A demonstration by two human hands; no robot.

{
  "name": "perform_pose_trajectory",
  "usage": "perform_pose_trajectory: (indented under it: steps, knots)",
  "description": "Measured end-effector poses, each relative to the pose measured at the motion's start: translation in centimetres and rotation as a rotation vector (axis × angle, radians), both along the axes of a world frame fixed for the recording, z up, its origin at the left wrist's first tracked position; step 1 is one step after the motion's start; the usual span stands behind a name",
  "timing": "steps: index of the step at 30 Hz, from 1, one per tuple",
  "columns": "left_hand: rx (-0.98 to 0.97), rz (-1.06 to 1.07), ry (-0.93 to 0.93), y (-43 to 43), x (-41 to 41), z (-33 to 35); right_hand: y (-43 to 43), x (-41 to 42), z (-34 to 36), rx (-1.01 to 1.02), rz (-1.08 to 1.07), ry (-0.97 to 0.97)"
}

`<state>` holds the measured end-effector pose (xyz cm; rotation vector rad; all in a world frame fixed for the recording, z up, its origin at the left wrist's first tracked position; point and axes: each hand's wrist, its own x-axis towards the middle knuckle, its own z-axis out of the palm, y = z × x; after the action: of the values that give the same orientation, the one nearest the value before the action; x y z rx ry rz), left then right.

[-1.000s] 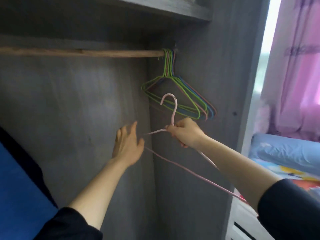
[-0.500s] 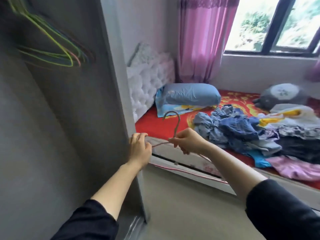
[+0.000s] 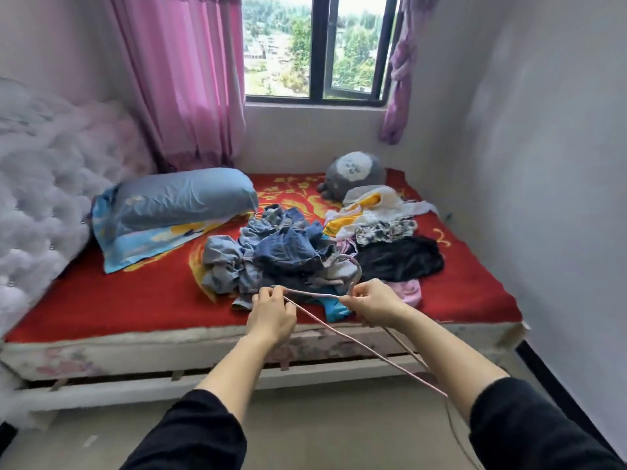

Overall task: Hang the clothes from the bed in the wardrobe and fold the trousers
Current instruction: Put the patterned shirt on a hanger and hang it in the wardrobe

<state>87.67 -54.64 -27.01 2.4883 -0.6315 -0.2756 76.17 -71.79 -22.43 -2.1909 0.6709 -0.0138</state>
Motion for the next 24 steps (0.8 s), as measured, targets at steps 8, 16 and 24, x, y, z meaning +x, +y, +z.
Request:
perform_pose_trajectory:
  steps: [8,16,24]
  knots:
    - [0.042,-0.189,0.032,-16.5,3.8,-1.8,-14.3,1.5,-2.4,-0.014,-0.257,0.023]
    - [0.101,-0.289,0.079,-30.5,14.9,-5.3,-27.0,11.4,-4.6,0.03,-0.351,0.106]
    - [0.183,-0.353,0.142,-43.3,23.5,-8.1,-38.4,18.0,-7.6,-0.038,-0.475,0.23]
